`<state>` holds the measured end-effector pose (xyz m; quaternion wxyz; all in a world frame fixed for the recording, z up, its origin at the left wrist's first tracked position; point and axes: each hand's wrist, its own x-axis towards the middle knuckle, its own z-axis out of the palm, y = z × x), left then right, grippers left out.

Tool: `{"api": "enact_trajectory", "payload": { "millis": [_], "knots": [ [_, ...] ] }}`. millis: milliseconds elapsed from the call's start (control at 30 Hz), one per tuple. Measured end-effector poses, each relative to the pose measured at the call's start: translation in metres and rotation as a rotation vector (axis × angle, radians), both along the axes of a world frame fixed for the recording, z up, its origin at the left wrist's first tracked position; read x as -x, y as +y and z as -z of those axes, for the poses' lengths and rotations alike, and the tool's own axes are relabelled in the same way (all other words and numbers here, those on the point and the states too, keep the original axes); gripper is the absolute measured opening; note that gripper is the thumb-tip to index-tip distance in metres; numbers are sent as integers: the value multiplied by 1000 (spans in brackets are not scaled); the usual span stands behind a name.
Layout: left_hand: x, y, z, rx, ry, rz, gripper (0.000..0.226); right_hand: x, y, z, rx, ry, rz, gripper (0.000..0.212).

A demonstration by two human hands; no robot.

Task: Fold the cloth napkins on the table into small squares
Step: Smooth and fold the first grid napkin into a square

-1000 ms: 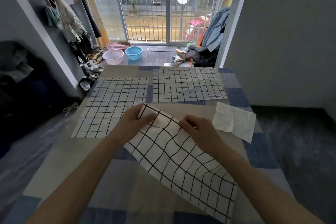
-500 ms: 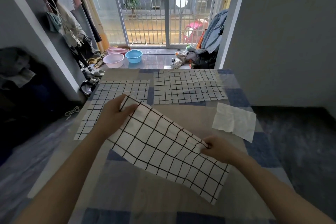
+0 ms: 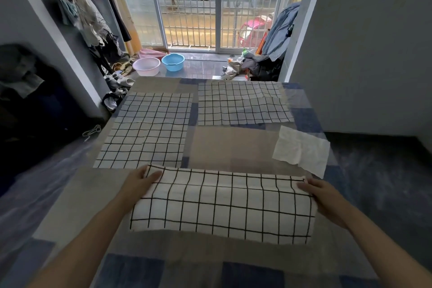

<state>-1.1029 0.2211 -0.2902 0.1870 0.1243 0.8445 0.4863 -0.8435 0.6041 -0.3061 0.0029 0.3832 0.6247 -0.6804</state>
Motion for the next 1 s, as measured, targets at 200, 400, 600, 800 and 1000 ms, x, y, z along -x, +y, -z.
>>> {"api": "enact_trajectory", "payload": {
  "millis": [200,400,600,800,1000],
  "knots": [
    [-10,-6,55,148,-150,19,13,-10,-7,16,115,-35,101,11],
    [-2,-1,70,117,-207,-44,14,-3,1,25,235,-43,168,25],
    [14,1,82,190,-153,-134,19,13,4,20,101,-91,16,21],
    [-15,67,43,184,279,106,33,27,-7,-3,-173,-10,-331,12],
    [-87,166,-23,-88,244,737,22,34,-30,-44,-296,160,-502,20]
  ]
}}
